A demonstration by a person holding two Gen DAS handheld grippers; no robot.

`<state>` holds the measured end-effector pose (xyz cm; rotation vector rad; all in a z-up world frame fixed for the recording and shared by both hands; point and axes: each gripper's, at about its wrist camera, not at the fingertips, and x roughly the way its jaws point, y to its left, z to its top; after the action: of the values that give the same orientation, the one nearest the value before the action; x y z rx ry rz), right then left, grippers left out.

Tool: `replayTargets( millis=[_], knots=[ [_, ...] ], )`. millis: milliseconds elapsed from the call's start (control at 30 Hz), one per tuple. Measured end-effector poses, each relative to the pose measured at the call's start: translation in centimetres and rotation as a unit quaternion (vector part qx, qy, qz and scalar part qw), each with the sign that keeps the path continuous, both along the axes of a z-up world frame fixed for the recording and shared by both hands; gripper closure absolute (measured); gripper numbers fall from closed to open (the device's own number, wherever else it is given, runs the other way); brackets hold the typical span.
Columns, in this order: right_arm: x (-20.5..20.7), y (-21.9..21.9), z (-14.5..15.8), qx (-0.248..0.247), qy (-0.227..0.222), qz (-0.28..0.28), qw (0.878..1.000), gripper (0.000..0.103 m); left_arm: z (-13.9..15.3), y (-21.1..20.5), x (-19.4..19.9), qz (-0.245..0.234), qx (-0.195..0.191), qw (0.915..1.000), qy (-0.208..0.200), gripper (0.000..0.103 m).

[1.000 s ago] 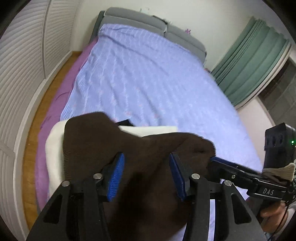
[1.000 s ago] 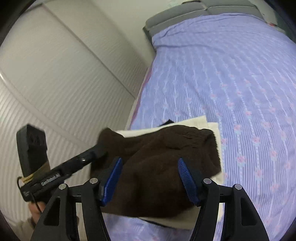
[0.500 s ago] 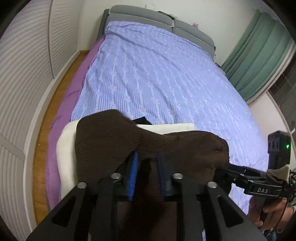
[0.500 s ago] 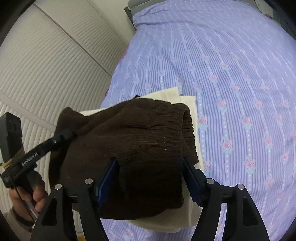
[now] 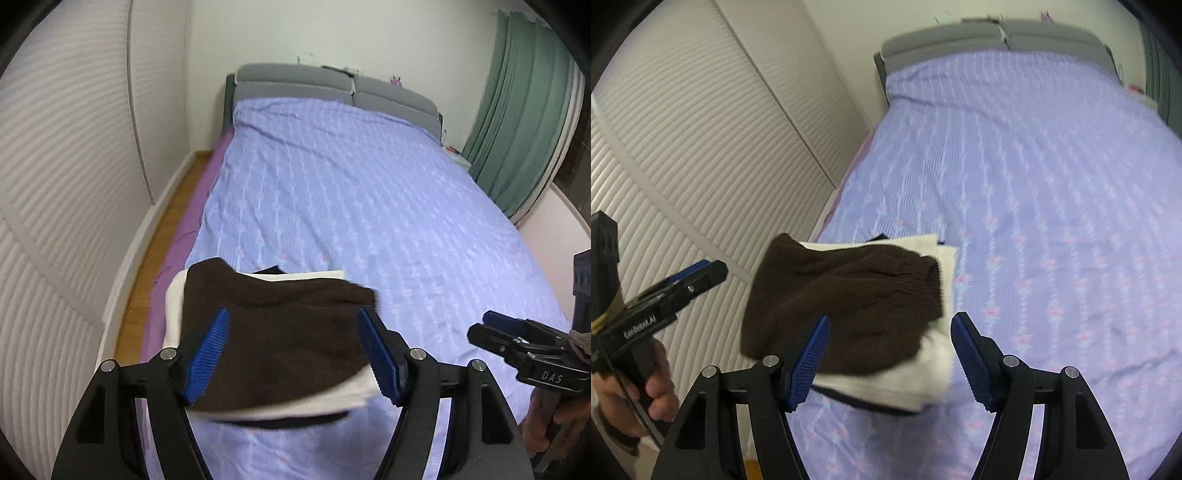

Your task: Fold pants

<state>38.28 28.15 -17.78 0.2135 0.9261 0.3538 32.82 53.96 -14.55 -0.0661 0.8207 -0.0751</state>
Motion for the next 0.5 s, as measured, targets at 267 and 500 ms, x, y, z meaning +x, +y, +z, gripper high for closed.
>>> replayTargets(
  millis=[267,500],
  knots=[
    [-12.8,-12.8,11.0,-0.018,-0.07,0.002,0.997,0.034,8.2,-15.8,-12.7,0.067,0.042,0.9968,-0.005,0.031],
    [-25.4,-27.3,19.9,-0.062,-0.101,0.001,0.993,0.031,13.8,-33.7,-24.4,0.113,0.041,0.9927,-0.014,0.018]
  ],
)
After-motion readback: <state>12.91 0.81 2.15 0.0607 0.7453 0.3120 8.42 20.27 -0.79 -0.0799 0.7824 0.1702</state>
